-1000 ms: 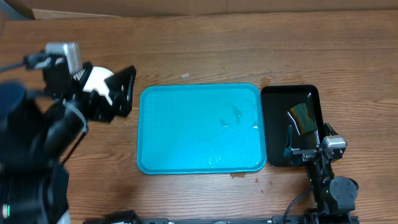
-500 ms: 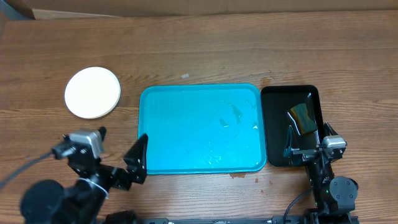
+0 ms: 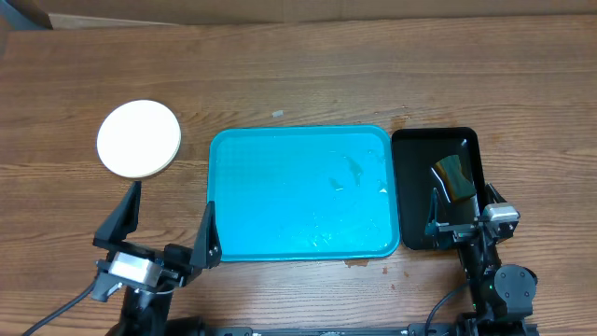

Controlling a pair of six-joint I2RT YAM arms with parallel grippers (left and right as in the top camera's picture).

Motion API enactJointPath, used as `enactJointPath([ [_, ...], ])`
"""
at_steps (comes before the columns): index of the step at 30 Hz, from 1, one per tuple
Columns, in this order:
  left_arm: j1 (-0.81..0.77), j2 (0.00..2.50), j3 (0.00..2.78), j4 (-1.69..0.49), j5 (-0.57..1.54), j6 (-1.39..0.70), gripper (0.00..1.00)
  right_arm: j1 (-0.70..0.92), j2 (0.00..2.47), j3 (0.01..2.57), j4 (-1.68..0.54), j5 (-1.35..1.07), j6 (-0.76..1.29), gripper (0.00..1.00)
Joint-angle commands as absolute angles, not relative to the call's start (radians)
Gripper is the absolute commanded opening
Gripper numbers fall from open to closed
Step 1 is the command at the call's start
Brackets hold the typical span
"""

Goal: Clean dirty plates on tray and stack at the side

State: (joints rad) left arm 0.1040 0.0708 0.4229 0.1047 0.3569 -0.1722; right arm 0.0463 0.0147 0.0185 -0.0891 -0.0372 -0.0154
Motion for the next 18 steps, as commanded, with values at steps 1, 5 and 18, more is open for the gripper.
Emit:
enactJointPath([
  [1,0.091,0.022,0.314,0.197,0.258,-0.166,1.0,0.043,0.003,0.008,-0.081,-0.039,-0.02,1.0],
  [5,0.076,0.004,0.209,0.284,0.179,-0.18,1.0,0.043,0.003,0.008,-0.081,-0.039,-0.019,1.0],
  [18,0.045,0.004,0.019,0.285,0.071,-0.214,1.0,0.043,0.003,0.008,-0.081,-0.039,-0.019,1.0],
])
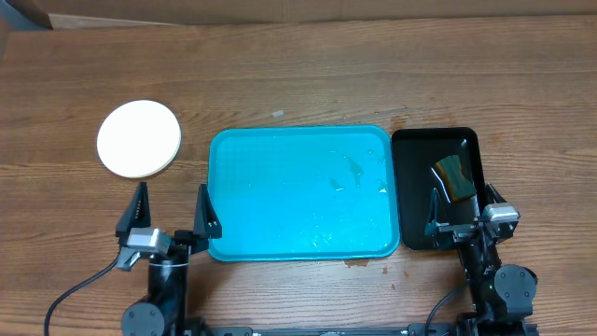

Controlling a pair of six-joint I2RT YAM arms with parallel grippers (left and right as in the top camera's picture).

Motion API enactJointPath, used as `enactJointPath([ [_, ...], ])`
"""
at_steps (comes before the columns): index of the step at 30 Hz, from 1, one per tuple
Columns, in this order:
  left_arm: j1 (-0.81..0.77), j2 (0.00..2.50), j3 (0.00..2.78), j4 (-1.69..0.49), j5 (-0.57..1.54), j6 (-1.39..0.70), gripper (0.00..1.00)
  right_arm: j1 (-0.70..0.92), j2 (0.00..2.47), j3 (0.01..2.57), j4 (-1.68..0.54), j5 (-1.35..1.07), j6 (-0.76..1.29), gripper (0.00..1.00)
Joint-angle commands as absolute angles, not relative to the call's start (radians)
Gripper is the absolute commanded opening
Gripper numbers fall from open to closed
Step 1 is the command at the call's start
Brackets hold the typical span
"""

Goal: Clean dirty plates on tray and stack at the side

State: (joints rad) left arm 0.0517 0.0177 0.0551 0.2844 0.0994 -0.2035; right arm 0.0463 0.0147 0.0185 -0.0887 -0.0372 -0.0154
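Note:
A white plate stack [139,139] lies on the wooden table at the left. The blue tray [299,192] sits in the middle, wet-looking, with small dark specks on its right half and no plates on it. My left gripper [170,208] hovers open at the tray's near left corner, its right finger by the tray's left edge, nothing between the fingers. My right gripper [463,205] stands open over the near end of a black tray [437,187]. A dark sponge-like piece [454,175] rests in that black tray.
A strip of cardboard [280,8] runs along the table's far edge. Small brown crumbs [358,263] lie just in front of the blue tray's near right corner.
My left gripper has turned from a slanted pose to a square one and shifted slightly right and nearer the tray's left edge. The right arm, plates and trays are unchanged.

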Motion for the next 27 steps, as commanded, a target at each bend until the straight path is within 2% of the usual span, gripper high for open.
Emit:
enactJointPath([
  [1,0.046,0.004,0.005,0.277,0.071,-0.214,1.0,0.043,0.003,0.008,-0.081,-0.039,-0.019,1.0],
  [9,0.046,0.003,0.005,-0.07,0.068,-0.124,1.0,0.043,0.003,0.008,-0.081,-0.039,-0.019,1.0],
  [14,0.045,0.003,0.005,-0.075,0.059,-0.005,1.0,0.043,0.003,0.008,-0.081,-0.039,-0.019,1.0],
  [27,0.045,0.004,0.005,-0.074,0.059,-0.006,1.0,0.043,0.003,0.008,-0.081,-0.039,-0.019,1.0],
])
